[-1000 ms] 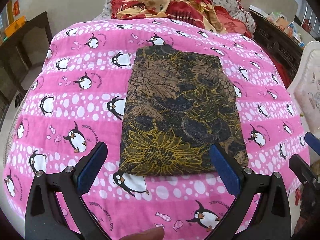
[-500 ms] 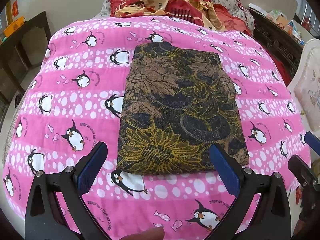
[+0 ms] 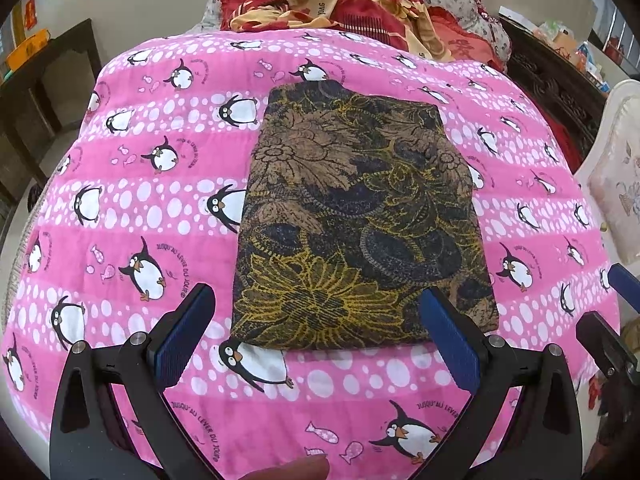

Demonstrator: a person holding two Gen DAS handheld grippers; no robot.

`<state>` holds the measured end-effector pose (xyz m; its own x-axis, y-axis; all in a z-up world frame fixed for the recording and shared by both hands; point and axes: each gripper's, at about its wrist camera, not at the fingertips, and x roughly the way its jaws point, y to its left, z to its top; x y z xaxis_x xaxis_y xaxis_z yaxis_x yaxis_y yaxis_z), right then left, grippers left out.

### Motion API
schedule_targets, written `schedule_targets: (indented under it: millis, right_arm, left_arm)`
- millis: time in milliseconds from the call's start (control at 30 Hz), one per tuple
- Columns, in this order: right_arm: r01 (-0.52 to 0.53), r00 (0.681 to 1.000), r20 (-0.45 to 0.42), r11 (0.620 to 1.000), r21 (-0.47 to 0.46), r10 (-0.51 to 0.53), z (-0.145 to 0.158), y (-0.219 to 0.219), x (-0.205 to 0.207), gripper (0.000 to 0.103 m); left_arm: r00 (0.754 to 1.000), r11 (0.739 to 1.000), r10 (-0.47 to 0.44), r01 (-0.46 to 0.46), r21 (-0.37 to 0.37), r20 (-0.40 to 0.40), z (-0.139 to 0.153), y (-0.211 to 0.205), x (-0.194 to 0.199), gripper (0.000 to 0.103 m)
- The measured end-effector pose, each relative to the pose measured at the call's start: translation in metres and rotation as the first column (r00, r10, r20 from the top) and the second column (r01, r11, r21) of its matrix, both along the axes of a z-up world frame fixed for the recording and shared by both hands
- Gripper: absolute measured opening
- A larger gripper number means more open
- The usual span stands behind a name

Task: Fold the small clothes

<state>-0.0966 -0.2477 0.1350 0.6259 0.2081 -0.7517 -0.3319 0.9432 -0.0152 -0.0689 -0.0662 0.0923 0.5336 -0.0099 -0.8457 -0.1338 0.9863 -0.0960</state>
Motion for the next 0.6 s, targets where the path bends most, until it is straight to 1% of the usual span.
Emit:
schedule_targets:
  millis: [367, 533, 600]
  right_arm:
    - [-0.002, 1.0, -0.003, 1.0, 0.006, 0.002, -0.0002, 0.0031, 0.0001, 0.086]
    - [-0.009, 1.0, -0.005, 1.0, 0.007, 0.009, -0.001, 0.0038, 0.0008, 0.086]
    - [-0.01, 1.0, -0.004, 1.0, 0.006, 0.01, -0.0014, 0.0037, 0.0011, 0.086]
  left_arm:
    - [1.0, 1.0, -0.001, 0.001, -0.013, -0.001, -0.0007, -0.0001, 0.0006, 0.102]
    - [1.0, 1.0, -0.009, 0.009, 0.016, 0.02, 0.0015, -0.0026, -0.0014, 0.102]
    - [1.0, 1.0, -0.012, 0.012, 0.009, 0.016, 0.0008, -0.0029, -0.0013, 0.102]
